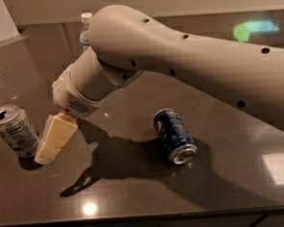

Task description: Pick 7up can

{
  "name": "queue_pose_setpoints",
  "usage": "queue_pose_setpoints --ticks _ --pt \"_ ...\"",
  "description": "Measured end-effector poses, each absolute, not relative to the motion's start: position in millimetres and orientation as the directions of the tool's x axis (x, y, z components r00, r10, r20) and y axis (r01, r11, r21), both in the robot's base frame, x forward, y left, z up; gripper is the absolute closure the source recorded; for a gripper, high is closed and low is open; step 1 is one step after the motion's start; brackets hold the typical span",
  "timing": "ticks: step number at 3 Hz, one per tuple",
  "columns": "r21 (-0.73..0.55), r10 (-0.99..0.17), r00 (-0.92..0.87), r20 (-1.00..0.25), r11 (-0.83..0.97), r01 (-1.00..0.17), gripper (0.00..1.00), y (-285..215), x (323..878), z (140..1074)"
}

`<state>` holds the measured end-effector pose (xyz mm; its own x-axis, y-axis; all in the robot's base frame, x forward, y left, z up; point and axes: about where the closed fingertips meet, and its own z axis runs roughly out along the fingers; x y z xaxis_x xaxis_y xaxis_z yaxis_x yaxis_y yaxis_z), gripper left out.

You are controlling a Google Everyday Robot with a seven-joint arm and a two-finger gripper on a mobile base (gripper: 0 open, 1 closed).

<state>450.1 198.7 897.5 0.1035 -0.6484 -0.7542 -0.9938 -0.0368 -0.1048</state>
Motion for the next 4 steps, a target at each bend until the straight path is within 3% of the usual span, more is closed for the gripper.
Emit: queue_pose_setpoints --ticks 4 --pt "-0.056 -0.558 0.055 -0.828 -0.015 -0.998 0.00 259 465 894"
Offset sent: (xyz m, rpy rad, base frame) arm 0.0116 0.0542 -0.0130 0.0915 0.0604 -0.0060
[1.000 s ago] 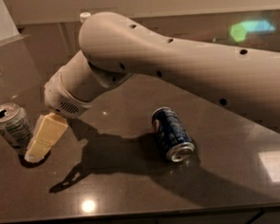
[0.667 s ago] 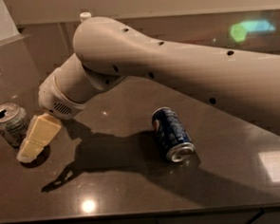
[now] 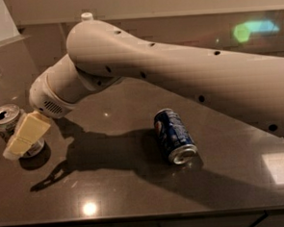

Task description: Pick 7up can

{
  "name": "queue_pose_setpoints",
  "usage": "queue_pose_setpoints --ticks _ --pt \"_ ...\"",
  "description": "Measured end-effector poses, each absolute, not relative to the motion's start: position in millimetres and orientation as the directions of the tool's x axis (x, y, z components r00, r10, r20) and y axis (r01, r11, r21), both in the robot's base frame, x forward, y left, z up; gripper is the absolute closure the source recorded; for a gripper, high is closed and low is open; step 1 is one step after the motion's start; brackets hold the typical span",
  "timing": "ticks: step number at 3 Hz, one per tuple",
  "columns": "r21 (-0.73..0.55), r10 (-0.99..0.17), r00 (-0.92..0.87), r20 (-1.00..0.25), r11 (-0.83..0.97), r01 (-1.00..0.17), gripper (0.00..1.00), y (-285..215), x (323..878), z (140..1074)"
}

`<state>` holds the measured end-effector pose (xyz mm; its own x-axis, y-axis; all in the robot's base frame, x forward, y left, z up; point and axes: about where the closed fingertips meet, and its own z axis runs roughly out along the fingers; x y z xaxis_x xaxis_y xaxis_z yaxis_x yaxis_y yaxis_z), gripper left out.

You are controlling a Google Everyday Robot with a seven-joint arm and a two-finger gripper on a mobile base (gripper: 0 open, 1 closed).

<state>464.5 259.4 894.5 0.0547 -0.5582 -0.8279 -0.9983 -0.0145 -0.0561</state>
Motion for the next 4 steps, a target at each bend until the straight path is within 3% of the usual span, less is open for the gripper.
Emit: queue_pose_setpoints --ticks 1,4 --pt "-0.045 -0.538 0.045 -0.842 -0.014 -0.999 0.18 264 467 899" --pt "-0.023 -0.517 0.033 -0.855 -0.026 -0.999 0.88 241 465 936"
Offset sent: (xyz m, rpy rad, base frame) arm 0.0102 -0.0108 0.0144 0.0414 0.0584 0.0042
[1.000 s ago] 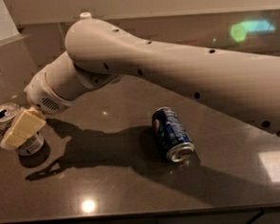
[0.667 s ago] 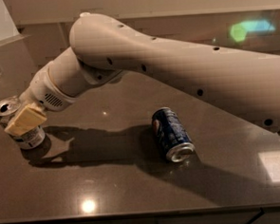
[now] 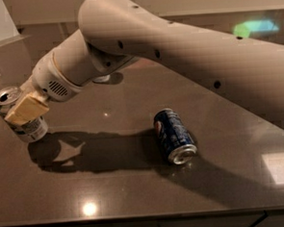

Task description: Pick 7up can

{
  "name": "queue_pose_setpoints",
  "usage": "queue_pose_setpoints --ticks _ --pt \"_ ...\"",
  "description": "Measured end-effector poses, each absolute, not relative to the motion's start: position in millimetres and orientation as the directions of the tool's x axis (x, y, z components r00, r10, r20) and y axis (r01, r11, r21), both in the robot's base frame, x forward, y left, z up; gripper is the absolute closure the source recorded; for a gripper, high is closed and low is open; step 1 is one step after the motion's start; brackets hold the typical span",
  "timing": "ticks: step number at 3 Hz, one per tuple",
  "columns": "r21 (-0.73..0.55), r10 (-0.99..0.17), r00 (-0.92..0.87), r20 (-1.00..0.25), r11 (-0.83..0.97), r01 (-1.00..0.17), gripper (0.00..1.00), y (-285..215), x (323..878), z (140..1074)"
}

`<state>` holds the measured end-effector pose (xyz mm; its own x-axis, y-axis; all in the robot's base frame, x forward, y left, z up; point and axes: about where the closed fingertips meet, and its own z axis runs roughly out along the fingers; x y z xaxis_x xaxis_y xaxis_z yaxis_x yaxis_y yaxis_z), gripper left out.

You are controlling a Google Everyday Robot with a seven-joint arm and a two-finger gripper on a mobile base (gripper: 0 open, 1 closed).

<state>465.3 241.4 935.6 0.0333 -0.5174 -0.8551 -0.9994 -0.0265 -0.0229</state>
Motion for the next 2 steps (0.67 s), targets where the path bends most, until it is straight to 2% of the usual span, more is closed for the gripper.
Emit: queue_pose_setpoints --ticks 1,2 --pt "-0.024 -0.523 0.038 -0.851 -0.033 -0.999 1.00 230 469 964" --pt "-0.050 -0.497 0.083 -0.864 -0.079 -0.996 1.00 206 469 1026"
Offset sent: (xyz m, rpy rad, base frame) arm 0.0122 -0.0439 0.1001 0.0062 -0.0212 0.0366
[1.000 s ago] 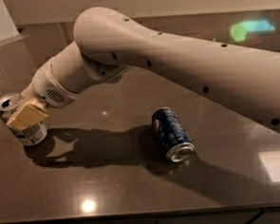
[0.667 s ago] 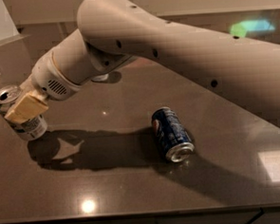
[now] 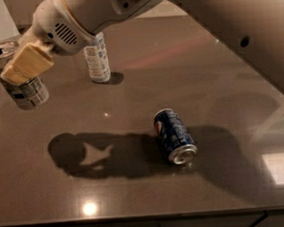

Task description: Pick 7up can

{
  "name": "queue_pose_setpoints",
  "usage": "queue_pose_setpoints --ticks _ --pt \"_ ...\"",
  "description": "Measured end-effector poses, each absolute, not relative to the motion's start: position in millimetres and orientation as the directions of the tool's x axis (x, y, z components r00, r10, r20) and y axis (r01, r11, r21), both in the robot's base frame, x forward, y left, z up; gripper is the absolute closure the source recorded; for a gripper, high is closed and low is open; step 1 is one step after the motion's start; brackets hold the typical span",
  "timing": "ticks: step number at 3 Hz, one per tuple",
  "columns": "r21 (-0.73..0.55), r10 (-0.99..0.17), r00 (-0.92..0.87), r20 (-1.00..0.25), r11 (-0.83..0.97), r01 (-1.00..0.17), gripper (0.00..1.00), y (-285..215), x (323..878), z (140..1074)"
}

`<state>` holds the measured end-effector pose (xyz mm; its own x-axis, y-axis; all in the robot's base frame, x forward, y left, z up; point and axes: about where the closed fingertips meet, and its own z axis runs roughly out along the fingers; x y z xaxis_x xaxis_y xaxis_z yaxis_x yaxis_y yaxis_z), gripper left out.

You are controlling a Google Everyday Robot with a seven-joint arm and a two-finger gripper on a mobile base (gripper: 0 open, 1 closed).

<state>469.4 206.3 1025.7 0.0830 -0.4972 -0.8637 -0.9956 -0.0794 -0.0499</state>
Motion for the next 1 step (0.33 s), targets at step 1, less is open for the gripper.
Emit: queue_pose_setpoints --ticks 1 --pt "-0.050 -0.497 0.083 -0.864 -0.080 -0.996 1.00 206.3 469.3 1025.7"
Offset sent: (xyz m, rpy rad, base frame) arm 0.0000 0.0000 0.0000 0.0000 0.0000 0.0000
